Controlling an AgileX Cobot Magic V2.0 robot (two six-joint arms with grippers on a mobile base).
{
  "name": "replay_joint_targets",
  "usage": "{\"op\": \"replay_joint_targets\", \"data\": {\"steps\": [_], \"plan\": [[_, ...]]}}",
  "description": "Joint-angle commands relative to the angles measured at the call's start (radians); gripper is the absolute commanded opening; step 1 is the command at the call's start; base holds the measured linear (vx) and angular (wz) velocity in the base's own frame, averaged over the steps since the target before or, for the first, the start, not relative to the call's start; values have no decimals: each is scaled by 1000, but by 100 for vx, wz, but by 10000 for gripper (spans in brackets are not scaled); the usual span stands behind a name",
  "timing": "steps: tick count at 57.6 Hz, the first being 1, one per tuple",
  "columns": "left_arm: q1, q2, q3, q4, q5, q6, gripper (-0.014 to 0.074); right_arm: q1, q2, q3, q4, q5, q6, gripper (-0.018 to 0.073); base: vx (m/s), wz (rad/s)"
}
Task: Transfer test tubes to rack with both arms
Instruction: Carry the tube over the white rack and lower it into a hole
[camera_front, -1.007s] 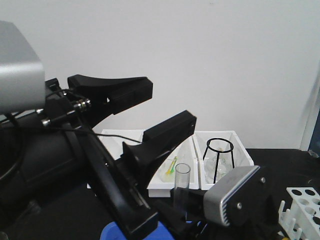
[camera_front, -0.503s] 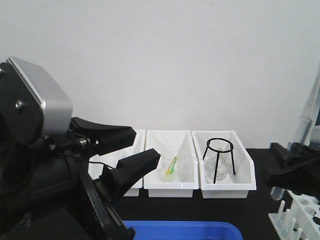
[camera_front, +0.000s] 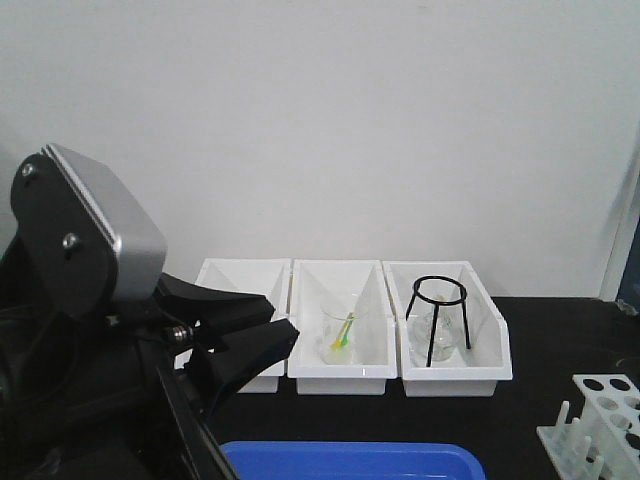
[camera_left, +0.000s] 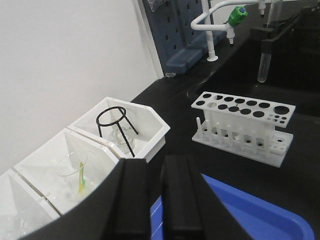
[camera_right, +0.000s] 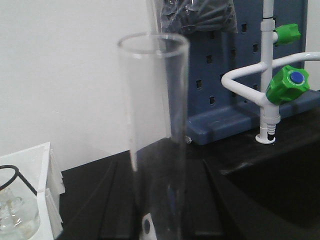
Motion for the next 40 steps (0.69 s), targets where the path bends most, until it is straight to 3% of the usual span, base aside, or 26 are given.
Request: {"op": "replay_joint_targets", "data": {"steps": [1, 8, 16, 24, 40], "plan": [[2, -23, -35, 2, -70, -9, 182, -11, 21, -17, -114, -164, 83, -6, 0, 0], [2, -22, -35, 1, -65, -10, 134, -11, 94, -17, -265, -284, 203, -6, 0, 0], [2, -20, -35, 1, -58, -10, 70, -11, 172, -17, -371, -383, 246, -6, 0, 0], [2, -20, -35, 2, -12, -9, -22, -11, 250, -17, -383, -401, 245, -6, 0, 0], [2, -20, -35, 2, -9, -10, -18, -11, 308, -17, -383, -424, 173, -6, 0, 0]]}}
